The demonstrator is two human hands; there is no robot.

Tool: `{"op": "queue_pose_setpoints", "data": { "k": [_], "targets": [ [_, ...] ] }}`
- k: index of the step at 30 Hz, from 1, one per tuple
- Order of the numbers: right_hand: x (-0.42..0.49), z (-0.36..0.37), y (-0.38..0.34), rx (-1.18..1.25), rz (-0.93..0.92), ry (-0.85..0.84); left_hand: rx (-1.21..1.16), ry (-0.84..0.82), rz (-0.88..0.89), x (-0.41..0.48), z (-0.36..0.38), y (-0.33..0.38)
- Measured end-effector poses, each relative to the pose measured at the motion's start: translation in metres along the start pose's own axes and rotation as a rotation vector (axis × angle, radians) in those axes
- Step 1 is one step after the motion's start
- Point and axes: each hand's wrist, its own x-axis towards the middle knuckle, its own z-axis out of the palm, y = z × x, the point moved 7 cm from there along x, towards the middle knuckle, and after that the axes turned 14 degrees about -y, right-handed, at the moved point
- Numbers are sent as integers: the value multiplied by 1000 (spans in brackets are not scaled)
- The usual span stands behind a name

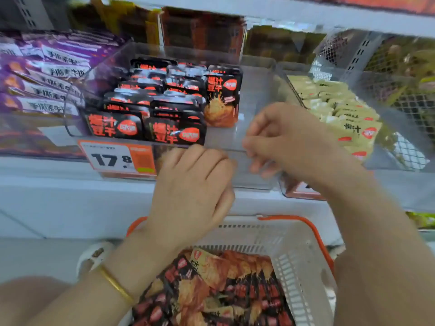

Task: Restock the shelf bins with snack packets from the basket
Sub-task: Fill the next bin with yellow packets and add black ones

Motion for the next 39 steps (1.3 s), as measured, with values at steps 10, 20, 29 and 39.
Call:
{"op": "queue_pose_setpoints", "data": {
  "k": [10,20,29,39],
  "targets": [
    [-39,169,279,-372,671,-664,49,-772,-15,-60,128,22],
    [-46,246,354,379,975,-284,170,-918,-150,-77,152,-13],
    [-52,212,343,689,981,-93,40,-1036,-231,-76,168,-11],
    [-94,91,236,672,636,-120,-764,-898,-750,-51,171,4]
  ]
}}
